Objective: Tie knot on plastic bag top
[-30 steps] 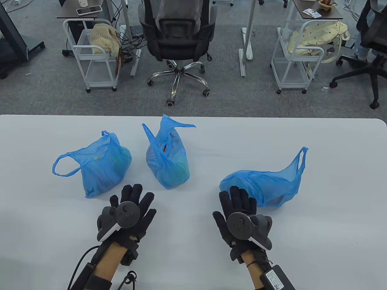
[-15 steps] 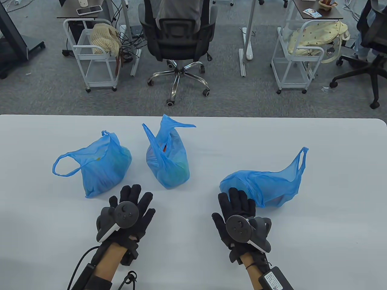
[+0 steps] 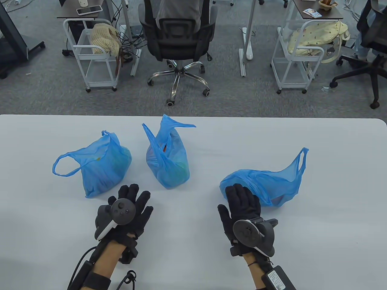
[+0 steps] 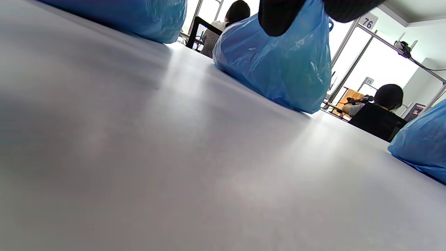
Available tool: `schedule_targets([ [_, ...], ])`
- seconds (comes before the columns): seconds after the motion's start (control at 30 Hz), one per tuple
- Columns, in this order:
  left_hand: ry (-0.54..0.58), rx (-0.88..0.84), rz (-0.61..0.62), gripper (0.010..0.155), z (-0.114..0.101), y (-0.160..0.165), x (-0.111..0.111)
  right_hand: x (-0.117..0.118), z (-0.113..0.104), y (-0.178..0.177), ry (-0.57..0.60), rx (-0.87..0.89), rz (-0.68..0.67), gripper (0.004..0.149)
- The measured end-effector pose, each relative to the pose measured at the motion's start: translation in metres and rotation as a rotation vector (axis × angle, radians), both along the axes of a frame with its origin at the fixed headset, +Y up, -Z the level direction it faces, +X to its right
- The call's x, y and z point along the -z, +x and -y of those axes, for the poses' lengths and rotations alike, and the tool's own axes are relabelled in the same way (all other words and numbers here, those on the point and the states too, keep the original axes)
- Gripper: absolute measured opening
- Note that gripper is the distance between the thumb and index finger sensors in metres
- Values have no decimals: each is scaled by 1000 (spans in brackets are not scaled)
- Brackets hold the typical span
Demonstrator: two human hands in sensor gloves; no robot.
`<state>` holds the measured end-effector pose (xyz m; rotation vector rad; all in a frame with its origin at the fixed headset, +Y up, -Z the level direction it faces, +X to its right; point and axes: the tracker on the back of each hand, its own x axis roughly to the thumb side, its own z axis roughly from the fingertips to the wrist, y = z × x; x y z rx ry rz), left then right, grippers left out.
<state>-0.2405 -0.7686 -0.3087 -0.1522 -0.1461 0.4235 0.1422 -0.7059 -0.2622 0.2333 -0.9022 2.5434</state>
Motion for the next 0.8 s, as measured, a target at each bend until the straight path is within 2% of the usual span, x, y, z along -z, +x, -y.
schedule_targets([
  [0.1, -11, -14, 12, 61, 1, 2, 0, -11, -17, 34, 156, 174, 113, 63],
  [0.23, -16, -25, 19, 61, 2, 3, 1, -17, -23, 87, 210, 458, 243, 69],
  [0.33, -20, -47, 19, 61, 0, 2, 1, -12, -11, 122, 152, 701, 283, 79],
  [0.4, -14, -56, 17, 61, -2, 1, 0, -5, -1, 139, 104, 835, 265, 82],
  [0.47, -9, -69, 18, 61, -4, 0, 0, 6, 7, 153, 50, 896, 209, 86],
  [0.5, -9, -76, 19, 61, -5, 0, 0, 18, 12, 161, -25, 911, 109, 88],
  [0.53, -10, -80, 20, 61, -5, 0, 0, 23, 14, 164, -79, 917, 64, 90],
  [0.57, -11, -84, 21, 61, -6, 0, 0, 31, 16, 167, -181, 929, -9, 92],
  [0.63, -12, -86, 22, 61, -5, 0, 0, 41, 20, 170, -245, 920, -8, 91],
  [0.8, -21, -81, 27, 61, -4, 1, 0, 58, 30, 174, -292, 810, 31, 84],
])
